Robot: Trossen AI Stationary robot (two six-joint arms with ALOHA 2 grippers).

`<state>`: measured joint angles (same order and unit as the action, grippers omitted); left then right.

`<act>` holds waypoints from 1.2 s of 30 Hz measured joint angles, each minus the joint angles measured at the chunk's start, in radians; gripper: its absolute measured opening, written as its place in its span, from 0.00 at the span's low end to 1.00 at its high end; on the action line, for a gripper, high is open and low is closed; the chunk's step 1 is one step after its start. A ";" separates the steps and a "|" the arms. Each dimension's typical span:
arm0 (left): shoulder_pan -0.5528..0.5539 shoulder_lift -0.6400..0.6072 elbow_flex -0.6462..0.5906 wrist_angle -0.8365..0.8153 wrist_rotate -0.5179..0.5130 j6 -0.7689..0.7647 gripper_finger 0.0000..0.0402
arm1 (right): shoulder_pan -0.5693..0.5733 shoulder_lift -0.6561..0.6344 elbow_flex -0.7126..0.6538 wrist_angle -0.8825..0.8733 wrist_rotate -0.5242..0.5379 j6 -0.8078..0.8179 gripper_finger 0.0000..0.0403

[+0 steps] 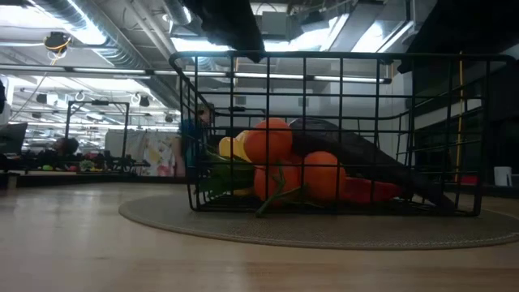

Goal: Build produce basket
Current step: Put the pomegranate into the wire basket

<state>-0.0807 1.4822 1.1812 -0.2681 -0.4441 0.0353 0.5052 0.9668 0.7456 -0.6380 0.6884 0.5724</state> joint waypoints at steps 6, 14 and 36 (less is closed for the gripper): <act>0.008 0.000 0.000 -0.040 -0.119 0.001 0.54 | 0.000 0.000 0.000 0.004 0.000 0.000 0.36; 0.010 -0.002 0.000 -0.077 -0.122 -0.023 0.54 | -0.006 0.000 0.000 0.100 0.026 -0.026 0.36; 0.010 -0.027 0.000 -0.325 -0.119 -0.108 0.54 | -0.791 0.212 0.375 0.021 -0.460 -0.322 0.36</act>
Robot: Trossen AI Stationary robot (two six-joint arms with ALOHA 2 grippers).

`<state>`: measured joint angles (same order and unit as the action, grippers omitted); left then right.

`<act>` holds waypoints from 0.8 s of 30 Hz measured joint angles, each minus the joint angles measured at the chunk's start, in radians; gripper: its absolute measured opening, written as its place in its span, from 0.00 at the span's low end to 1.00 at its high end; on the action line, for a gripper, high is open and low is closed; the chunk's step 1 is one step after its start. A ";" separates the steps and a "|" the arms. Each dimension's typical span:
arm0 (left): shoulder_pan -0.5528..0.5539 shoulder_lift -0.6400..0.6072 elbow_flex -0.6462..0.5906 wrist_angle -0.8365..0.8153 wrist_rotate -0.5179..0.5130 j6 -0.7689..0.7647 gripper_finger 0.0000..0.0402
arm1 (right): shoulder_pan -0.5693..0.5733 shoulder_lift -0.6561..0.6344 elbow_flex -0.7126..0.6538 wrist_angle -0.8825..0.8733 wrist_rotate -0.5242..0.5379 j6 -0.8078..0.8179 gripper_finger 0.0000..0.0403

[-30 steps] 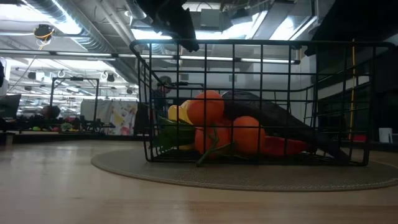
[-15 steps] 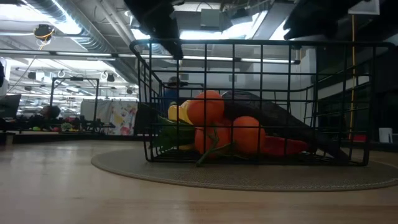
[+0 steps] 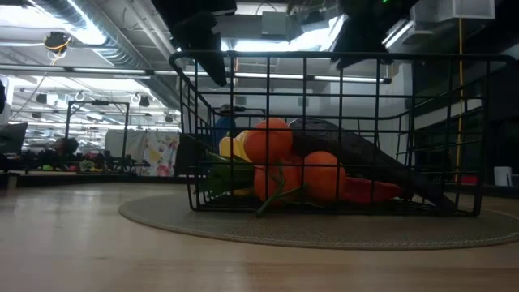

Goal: Build produce basket
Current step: Put the pomegranate into the wire basket

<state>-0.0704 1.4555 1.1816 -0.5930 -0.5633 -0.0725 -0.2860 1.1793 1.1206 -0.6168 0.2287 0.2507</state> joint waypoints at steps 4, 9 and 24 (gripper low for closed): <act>0.000 -0.039 0.000 0.004 0.001 -0.003 0.54 | -0.095 0.174 0.085 -0.008 -0.168 -0.113 0.36; 0.012 -0.146 0.000 -0.023 0.001 -0.007 0.54 | -0.155 0.382 0.197 -0.013 -0.360 -0.186 0.36; 0.009 -0.463 -0.005 -0.084 -0.004 -0.109 0.54 | -0.140 0.686 0.348 -0.011 -0.300 -0.307 0.36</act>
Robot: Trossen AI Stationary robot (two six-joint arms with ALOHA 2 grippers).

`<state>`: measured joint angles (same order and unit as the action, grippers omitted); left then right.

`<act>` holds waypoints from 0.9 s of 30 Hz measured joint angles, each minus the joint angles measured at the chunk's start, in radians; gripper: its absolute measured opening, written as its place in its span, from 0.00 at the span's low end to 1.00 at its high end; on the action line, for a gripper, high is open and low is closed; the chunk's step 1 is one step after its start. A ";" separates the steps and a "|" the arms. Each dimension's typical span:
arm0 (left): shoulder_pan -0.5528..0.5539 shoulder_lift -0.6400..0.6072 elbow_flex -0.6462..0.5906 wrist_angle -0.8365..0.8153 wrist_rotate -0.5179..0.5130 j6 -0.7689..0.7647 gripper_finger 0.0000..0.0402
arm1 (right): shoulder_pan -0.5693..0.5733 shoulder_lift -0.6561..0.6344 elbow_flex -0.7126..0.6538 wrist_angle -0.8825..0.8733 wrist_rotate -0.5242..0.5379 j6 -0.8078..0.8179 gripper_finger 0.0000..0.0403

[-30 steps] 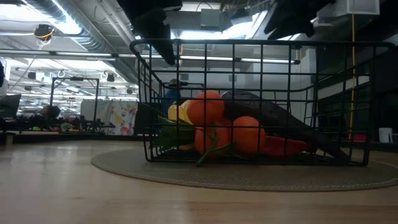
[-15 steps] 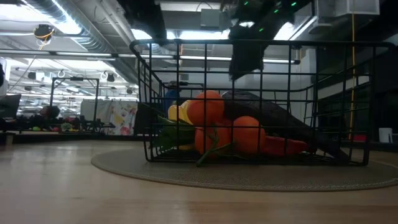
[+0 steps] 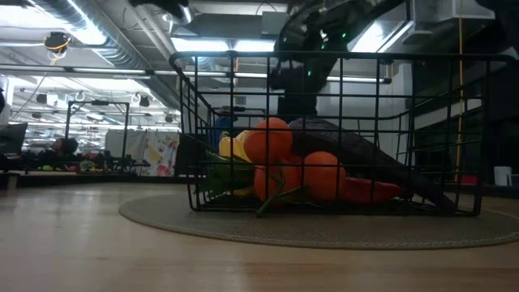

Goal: Build produce basket
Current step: Put the pomegranate into the wire basket

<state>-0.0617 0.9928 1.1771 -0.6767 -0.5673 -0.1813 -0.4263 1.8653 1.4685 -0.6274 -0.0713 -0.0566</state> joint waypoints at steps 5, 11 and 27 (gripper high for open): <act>0.000 -0.037 0.002 -0.046 -0.003 -0.025 0.54 | -0.001 0.073 0.000 0.001 0.135 -0.032 0.36; -0.001 -0.049 -0.031 -0.062 -0.025 -0.053 0.54 | 0.012 0.111 0.000 0.055 0.186 -0.106 0.36; -0.013 -0.272 -0.313 0.050 -0.172 -0.201 0.54 | 0.033 0.175 0.000 0.069 0.231 -0.218 0.36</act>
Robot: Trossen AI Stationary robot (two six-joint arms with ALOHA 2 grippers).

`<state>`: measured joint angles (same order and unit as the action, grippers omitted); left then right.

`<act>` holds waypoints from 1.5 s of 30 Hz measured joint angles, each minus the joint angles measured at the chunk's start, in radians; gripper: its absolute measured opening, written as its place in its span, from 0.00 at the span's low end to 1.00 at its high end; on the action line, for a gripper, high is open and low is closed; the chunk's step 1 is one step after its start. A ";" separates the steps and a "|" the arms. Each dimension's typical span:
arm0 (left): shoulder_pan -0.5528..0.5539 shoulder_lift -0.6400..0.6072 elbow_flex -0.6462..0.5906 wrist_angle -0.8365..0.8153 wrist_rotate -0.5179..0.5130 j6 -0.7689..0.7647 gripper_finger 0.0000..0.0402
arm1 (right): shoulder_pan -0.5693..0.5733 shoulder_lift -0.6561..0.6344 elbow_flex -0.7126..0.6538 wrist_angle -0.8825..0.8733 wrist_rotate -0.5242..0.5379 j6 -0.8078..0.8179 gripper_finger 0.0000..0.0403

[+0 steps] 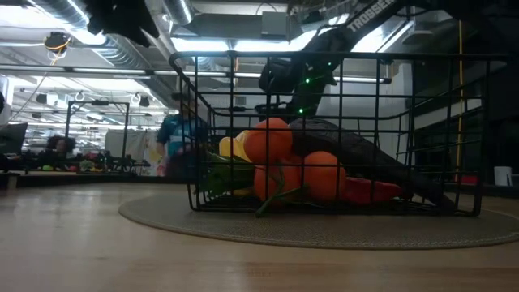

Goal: Build produce basket
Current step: Put the pomegranate into the wire basket

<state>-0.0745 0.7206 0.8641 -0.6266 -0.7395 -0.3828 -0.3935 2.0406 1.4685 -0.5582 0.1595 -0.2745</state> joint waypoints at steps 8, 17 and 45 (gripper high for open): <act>-0.016 -0.091 -0.115 0.062 0.001 -0.001 0.54 | 0.000 0.015 0.000 -0.064 0.086 -0.004 0.36; -0.020 -0.106 -0.116 0.083 0.001 0.000 0.54 | 0.000 0.016 0.000 -0.109 0.086 0.004 0.32; -0.020 -0.105 -0.115 0.082 0.001 0.000 0.54 | 0.100 0.010 0.203 -0.381 0.162 0.075 0.00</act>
<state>-0.0944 0.6155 0.7486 -0.5449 -0.7383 -0.3824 -0.2930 2.0506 1.6711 -0.9388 0.3220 -0.1992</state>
